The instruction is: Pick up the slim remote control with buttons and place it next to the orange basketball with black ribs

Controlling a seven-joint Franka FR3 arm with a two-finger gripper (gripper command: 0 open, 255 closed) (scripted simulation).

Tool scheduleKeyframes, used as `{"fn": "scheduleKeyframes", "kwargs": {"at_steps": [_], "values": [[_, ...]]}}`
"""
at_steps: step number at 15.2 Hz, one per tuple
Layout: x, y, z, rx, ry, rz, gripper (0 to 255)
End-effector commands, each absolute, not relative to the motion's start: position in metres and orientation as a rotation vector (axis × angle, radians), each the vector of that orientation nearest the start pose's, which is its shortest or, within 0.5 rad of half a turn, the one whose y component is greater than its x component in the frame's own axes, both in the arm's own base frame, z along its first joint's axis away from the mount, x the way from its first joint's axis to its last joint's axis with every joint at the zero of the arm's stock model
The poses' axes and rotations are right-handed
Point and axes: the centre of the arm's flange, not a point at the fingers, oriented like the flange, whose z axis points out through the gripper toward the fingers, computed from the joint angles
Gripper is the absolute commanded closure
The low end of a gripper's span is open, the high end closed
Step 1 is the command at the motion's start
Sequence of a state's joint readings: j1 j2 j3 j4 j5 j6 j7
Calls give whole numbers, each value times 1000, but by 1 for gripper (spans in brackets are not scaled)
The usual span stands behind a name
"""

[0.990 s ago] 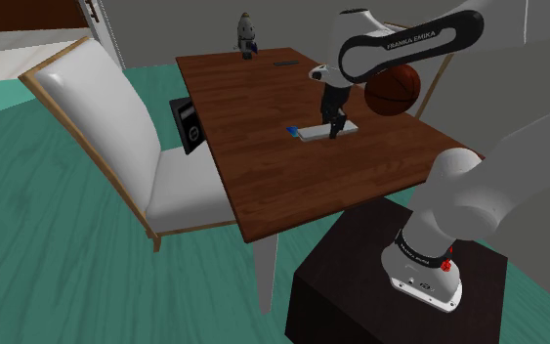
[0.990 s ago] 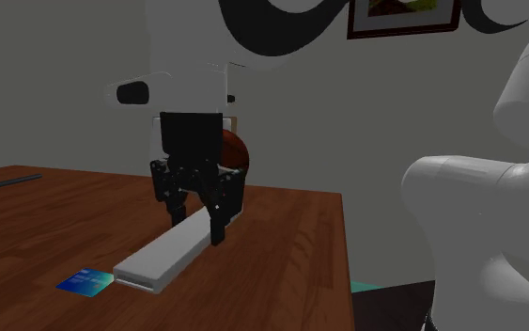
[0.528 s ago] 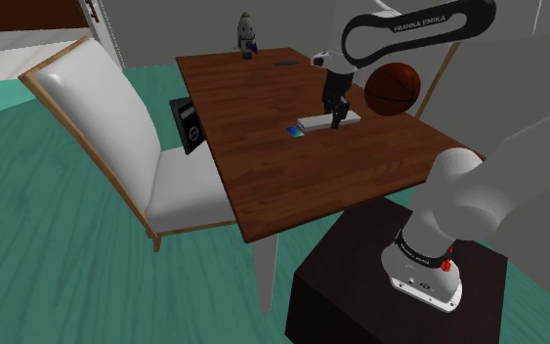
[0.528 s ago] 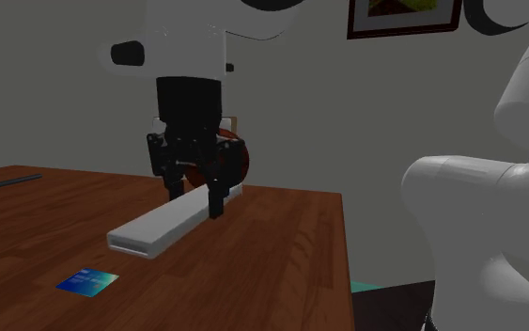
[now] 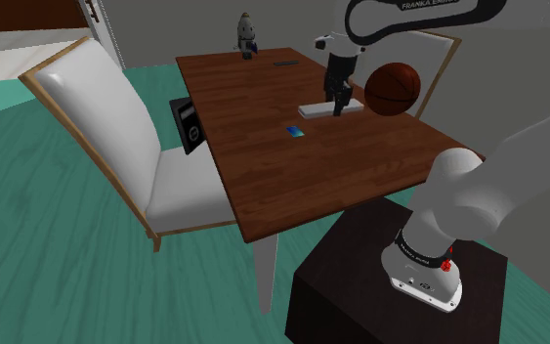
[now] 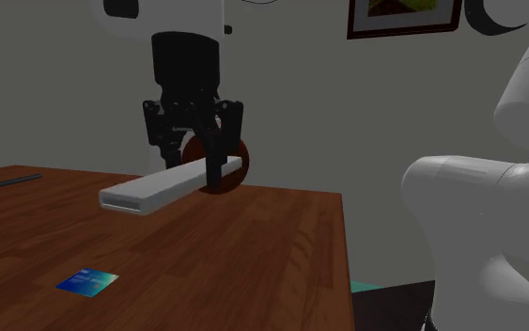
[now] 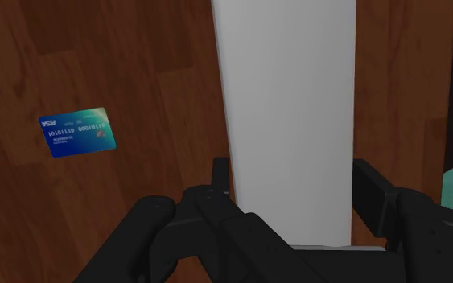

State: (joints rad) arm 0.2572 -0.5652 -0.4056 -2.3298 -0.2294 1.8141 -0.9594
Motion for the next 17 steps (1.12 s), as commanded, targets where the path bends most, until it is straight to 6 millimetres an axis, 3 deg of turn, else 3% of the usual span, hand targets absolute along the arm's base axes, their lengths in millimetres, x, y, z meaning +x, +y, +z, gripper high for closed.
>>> {"fn": "scheduleKeyframes", "kwargs": {"at_steps": [1, 17], "values": [[387, -97, 537, -2830, -1404, -16, 255], [387, -97, 622, -2830, -1404, -16, 255]]}}
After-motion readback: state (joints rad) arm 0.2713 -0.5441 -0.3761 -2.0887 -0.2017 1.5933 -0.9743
